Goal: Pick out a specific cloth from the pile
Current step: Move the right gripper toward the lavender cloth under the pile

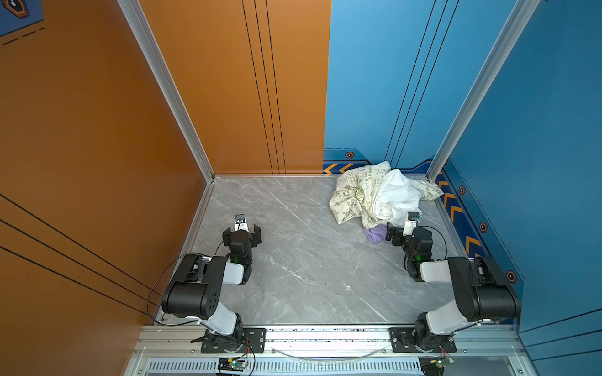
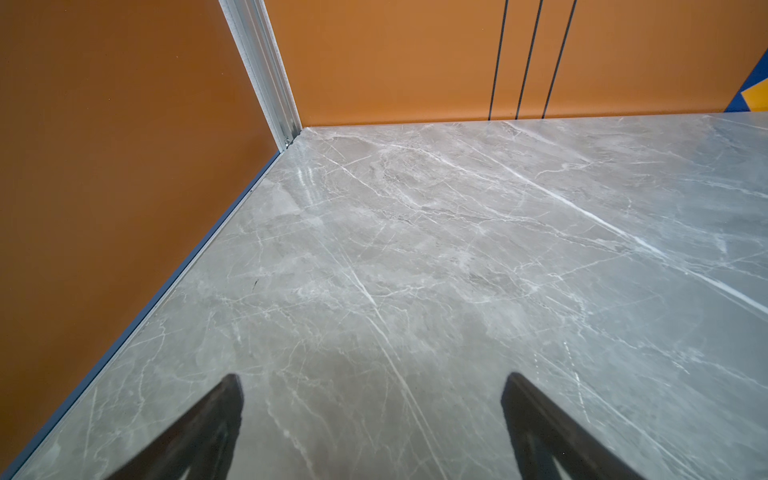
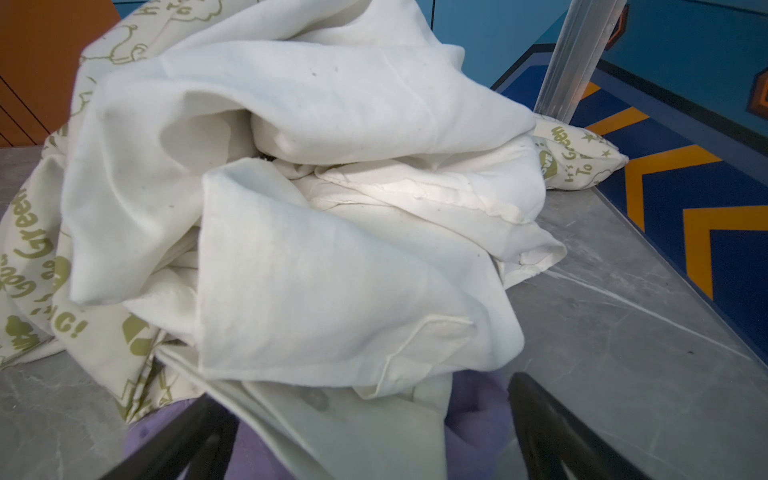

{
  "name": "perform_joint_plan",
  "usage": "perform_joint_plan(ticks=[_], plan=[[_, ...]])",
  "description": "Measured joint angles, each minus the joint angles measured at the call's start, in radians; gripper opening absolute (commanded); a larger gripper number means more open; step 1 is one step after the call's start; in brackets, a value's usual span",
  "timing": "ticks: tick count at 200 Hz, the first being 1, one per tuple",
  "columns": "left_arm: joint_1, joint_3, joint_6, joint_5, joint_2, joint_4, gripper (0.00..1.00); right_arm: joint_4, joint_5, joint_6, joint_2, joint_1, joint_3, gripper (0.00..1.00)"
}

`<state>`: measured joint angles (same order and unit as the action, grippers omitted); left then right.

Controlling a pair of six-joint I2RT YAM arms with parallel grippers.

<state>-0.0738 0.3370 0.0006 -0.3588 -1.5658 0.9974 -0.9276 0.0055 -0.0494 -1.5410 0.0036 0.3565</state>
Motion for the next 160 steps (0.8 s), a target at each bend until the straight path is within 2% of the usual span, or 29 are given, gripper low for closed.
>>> perform_joint_plan(ticks=[33,80,128,160], plan=[[-0.003,-0.002,-0.004,-0.006,0.03,-0.018,0.98,0.054,0.031,-0.003,0.026,0.002,0.003,1.0],[-0.076,0.025,0.039,-0.024,0.28,-0.203,0.98,0.375,0.103,-0.057,0.29,0.014,0.127,1.0],[-0.116,0.138,0.072,0.102,0.558,-0.51,0.98,0.706,0.126,-0.171,0.463,0.018,0.248,1.0],[-0.182,0.137,0.117,0.133,0.647,-0.613,0.98,0.863,0.073,-0.244,0.51,0.027,0.267,1.0]])
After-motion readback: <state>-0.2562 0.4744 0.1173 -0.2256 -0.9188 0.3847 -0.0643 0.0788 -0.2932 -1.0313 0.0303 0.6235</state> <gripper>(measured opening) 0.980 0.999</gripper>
